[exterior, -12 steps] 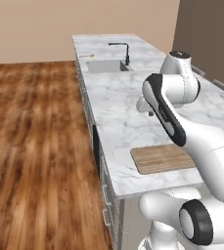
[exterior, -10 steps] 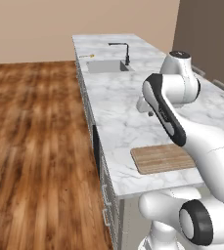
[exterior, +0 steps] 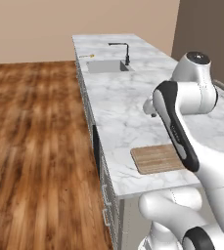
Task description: Grab the spray bottle from the cabinet, then place it next to the cutting board for sanitizing. Then grab the dish brush from the countertop next to the sink and place it next to the cutting board.
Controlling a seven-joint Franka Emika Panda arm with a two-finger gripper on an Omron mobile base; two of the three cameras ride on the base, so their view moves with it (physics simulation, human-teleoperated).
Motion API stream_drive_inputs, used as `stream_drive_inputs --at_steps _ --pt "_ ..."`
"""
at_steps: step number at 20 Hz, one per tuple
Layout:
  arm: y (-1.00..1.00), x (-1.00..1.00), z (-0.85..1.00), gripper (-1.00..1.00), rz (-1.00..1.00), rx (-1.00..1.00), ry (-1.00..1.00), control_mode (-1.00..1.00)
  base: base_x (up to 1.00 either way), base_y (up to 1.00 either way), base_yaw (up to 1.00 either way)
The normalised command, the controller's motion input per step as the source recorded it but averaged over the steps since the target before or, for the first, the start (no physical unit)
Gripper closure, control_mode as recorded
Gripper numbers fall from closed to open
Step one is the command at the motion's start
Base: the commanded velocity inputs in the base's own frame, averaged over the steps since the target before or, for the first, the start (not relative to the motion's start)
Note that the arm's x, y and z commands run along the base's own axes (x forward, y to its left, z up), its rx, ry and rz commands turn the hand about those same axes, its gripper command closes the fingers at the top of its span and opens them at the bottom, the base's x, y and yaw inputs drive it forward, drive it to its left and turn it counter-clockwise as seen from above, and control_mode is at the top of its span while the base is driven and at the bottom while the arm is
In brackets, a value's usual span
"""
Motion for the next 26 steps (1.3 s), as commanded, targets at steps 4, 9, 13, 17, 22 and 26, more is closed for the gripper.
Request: stream_drive_inputs --at_steps 4,9,13,17,22,26 --pt "0.0 -0.58 0.49 -1.0 0.0 0.0 -0.17 -1.0 0.0 0.0 0.0" --pt "0.0 -0.48 0.4 -1.0 0.0 0.0 -0.14 -1.0 0.0 0.0 0.0" --pt "0.0 -0.55 0.07 -1.0 0.0 0.0 -0.05 -1.0 0.0 0.0 0.0" --pt "0.0 -0.45 0.0 -1.0 -0.01 0.0 0.0 -1.0 0.0 0.0 0.0" --pt "0.0 -0.22 0.0 -1.0 -0.01 0.0 0.0 -1.0 0.0 0.0 0.0" --pt "0.0 0.0 0.0 -1.0 0.0 0.0 0.0 1.0 -0.37 0.01 0.0"
